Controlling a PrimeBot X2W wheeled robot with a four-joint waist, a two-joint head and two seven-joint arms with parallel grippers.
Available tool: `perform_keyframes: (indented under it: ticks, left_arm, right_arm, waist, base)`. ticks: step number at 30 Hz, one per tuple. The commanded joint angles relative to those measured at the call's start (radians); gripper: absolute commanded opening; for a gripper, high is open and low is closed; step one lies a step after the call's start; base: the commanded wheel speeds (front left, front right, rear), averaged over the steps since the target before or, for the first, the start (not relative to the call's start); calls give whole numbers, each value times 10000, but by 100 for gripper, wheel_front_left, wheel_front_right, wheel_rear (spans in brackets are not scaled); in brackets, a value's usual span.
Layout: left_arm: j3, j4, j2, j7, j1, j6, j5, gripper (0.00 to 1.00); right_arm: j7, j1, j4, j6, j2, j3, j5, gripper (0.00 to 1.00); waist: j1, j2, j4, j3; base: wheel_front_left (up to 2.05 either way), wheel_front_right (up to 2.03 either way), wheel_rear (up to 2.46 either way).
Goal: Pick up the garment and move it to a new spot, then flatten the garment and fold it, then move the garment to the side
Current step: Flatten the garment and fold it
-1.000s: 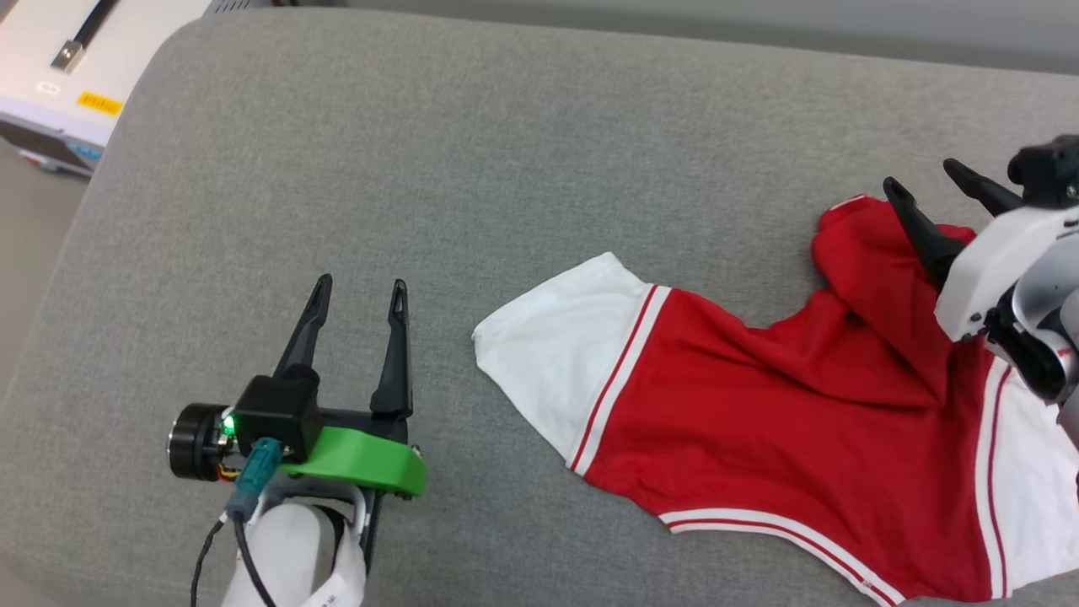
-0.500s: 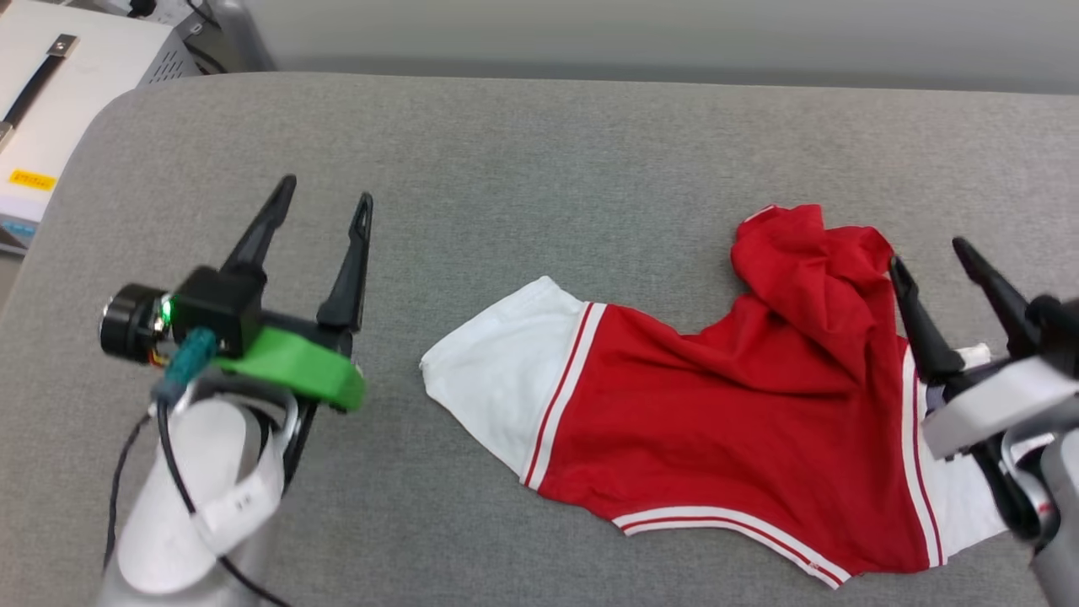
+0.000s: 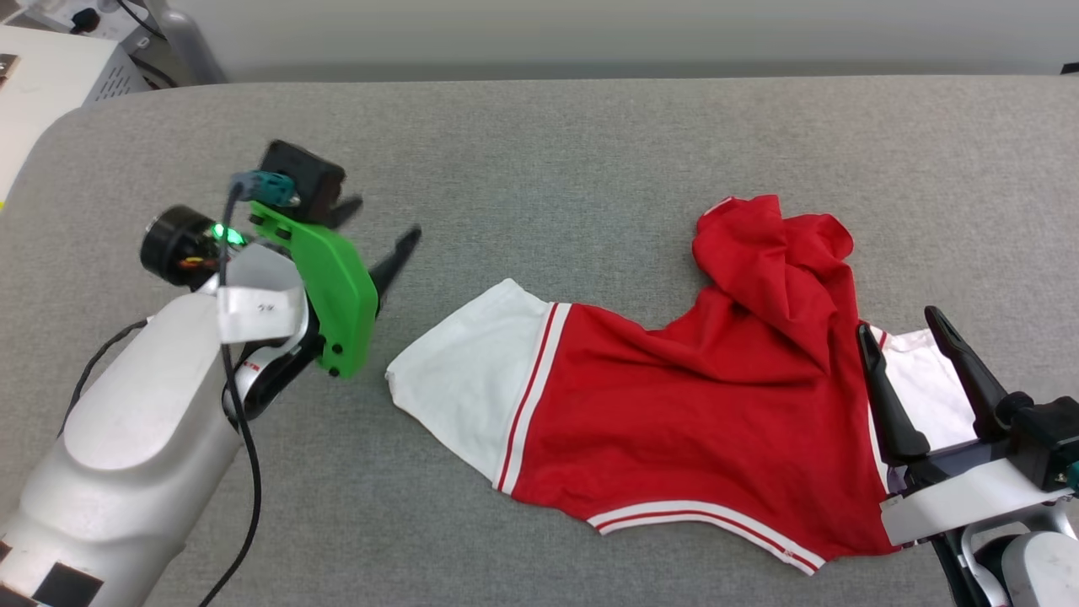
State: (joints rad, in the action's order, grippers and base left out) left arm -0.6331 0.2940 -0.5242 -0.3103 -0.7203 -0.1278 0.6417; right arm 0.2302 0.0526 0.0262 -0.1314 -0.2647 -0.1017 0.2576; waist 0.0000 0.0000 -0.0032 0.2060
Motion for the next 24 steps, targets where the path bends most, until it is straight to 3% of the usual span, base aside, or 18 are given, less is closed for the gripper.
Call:
perform_keyframes:
  ticks: [1, 4, 10, 20, 21, 22, 23, 24]
  left_arm:
    - [-316, 133, -167, -549, -245, -27, 360, 100]
    - [-1199, 421, -433, -2031, -538, -27, 1325, 100]
    - [-2676, 687, -778, -3603, -796, -28, 2373, 100]
    - [-4156, 1753, -774, -3701, -779, -28, 3024, 100]
    - [-4244, 1805, -770, -3603, -797, -28, 3038, 71]
    - [-4325, 1865, -779, -3390, -840, -28, 3004, 25]
    - [-4399, 1908, -787, -3247, -858, -28, 2995, 0]
    - [-4514, 1930, -824, -3111, -879, -28, 2995, 0]
  right_arm:
    - [-58, -150, 95, 7, 43, -17, -132, 100]
    - [-80, -130, 180, 7, 131, -83, -251, 100]
    - [-100, 10, 180, 7, 170, -142, -391, 100]
    - [1, 442, -90, 7, 184, -312, -389, 100]
    - [5, 467, -111, 7, 172, -291, -387, 100]
    - [7, 496, -127, 7, 146, -256, -387, 100]
    - [11, 523, -126, 7, 116, -219, -400, 100]
    - [27, 570, -96, 7, 63, -149, -420, 100]
  waist:
    - [0, 0, -100, 95]
    - [0, 0, -220, 205]
    - [0, 0, -362, 457]
    - [0, 0, -596, 780]
    - [0, 0, -605, 779]
    - [0, 0, -611, 769]
    - [0, 0, -614, 752]
    - [0, 0, -611, 722]
  base:
    - [0, 0, 0]
    - [0, 0, 0]
    - [0, 0, 0]
    - [0, 0, 0]
    - [0, 0, 0]
    - [0, 0, 0]
    - [0, 0, 0]
    - [0, 0, 0]
